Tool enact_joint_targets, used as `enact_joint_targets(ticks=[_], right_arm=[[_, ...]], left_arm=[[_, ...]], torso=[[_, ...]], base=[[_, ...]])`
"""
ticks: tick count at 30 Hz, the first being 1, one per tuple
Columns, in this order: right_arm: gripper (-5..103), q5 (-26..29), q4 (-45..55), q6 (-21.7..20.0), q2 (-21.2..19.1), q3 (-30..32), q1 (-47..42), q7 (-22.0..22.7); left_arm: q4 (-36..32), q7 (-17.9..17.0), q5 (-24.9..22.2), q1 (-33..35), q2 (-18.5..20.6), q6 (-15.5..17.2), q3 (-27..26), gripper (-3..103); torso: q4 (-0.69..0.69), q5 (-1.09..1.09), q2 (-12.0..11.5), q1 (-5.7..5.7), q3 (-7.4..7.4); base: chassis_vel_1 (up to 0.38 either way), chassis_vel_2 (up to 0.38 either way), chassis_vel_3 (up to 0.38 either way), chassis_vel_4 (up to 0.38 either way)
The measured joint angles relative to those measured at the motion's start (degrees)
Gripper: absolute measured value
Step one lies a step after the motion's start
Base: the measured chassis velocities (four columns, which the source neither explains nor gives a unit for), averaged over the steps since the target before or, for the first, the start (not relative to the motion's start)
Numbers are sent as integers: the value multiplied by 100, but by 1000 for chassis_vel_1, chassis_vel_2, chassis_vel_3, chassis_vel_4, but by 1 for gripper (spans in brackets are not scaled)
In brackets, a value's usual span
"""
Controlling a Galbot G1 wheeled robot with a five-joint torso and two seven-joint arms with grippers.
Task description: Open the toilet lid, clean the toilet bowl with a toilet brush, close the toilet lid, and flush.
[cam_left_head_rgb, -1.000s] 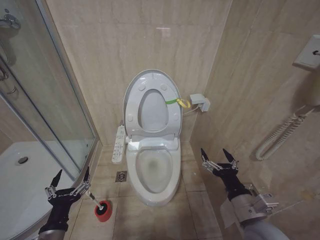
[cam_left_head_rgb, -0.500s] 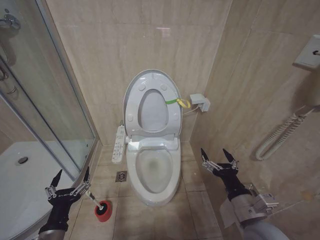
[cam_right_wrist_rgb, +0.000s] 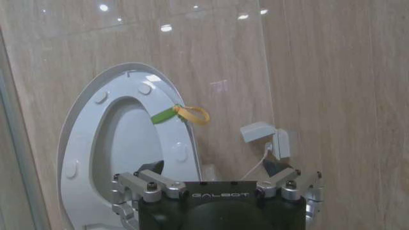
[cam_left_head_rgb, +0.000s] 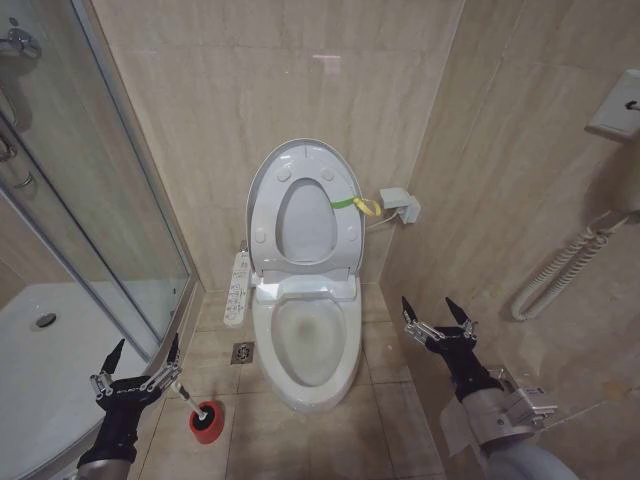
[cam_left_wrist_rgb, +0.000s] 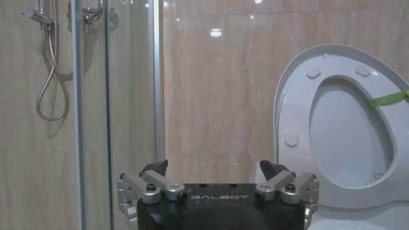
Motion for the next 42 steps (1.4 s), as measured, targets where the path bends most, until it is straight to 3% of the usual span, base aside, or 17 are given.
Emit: enact_joint_targets(ticks=[42], right_arm=[[100,0,0,0,0,0,0,0]], left_arm=[[0,-1,0,0,0,0,0,97]], torso=[[0,0,0,0,0]], base=[[0,0,0,0]])
